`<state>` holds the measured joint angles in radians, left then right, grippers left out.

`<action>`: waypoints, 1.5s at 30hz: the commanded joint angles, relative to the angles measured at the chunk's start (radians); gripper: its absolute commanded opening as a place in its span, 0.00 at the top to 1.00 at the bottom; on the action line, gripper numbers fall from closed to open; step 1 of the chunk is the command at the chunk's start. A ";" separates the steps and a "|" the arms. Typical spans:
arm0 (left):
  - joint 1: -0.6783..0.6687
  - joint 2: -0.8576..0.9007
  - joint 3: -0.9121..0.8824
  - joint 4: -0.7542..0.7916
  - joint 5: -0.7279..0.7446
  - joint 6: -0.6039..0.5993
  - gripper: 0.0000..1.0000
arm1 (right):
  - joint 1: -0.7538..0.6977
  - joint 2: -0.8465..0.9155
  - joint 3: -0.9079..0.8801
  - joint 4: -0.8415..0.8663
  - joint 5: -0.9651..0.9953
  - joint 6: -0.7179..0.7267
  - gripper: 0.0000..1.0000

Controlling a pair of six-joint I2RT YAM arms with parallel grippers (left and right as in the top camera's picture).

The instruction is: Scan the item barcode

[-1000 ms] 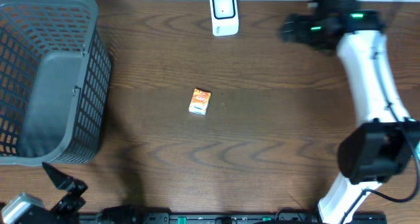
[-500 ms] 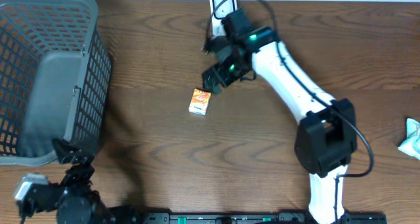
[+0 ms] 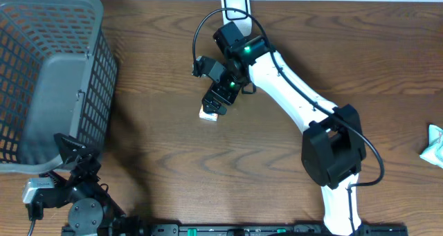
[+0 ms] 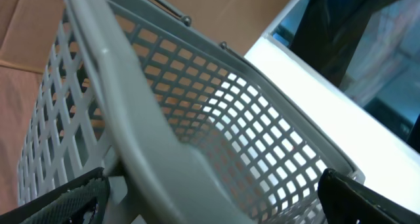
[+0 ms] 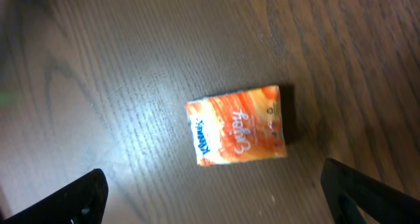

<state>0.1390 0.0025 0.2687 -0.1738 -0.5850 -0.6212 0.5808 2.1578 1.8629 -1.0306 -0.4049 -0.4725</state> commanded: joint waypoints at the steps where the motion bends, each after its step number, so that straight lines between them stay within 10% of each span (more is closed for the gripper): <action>1: -0.001 0.001 -0.167 -0.062 -0.010 0.057 0.00 | 0.019 0.062 -0.005 0.016 0.006 -0.030 0.01; 11: -0.001 0.005 -0.206 0.000 0.037 0.079 0.00 | 0.093 0.166 -0.005 0.069 0.225 -0.018 0.01; 19: -0.001 0.010 -0.051 0.055 0.183 0.509 0.00 | 0.094 0.172 -0.005 0.070 0.228 -0.003 0.01; 35: -0.001 0.035 0.068 -0.208 0.655 0.509 0.00 | 0.091 0.173 -0.005 0.042 0.228 -0.003 0.12; 45: -0.001 0.035 -0.036 -0.247 0.668 0.509 0.00 | 0.089 0.173 -0.005 0.047 0.227 -0.003 0.22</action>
<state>0.1383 0.0330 0.2760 -0.4355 0.0513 -0.1291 0.6754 2.3184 1.8610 -0.9848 -0.1783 -0.4767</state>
